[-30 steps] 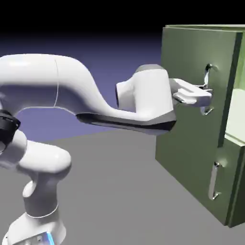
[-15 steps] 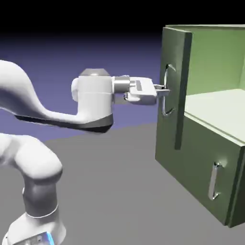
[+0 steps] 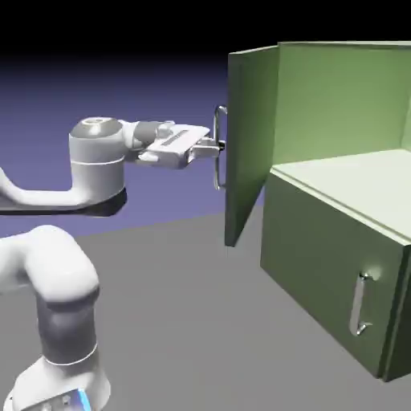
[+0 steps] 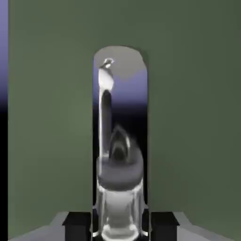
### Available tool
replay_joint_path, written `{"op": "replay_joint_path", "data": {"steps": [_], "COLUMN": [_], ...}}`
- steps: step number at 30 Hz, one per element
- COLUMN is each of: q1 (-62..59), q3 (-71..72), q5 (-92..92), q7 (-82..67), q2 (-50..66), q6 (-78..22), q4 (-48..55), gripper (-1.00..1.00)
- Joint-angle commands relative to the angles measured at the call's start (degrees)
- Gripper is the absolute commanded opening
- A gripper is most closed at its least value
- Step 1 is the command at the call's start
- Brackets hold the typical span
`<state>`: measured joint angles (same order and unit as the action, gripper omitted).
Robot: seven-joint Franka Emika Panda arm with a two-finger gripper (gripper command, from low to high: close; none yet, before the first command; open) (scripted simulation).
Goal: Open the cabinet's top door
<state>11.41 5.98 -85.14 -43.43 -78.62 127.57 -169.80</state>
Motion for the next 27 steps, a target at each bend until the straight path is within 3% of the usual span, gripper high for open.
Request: {"op": "replay_joint_path", "data": {"steps": [1,14,27], "q1": [0.5,3.1,-13.9], "q3": [2.1,29.1,54.3], "q5": [2.4,29.0,47.3], "q7": [-0.5,-1.9,-0.8], "q2": [-0.5,2.9,13.5], "q6": [-1.6,-24.8,-49.1], "q4": [-0.1,7.4,31.6], "gripper": [-1.0,-1.0,-1.0]}}
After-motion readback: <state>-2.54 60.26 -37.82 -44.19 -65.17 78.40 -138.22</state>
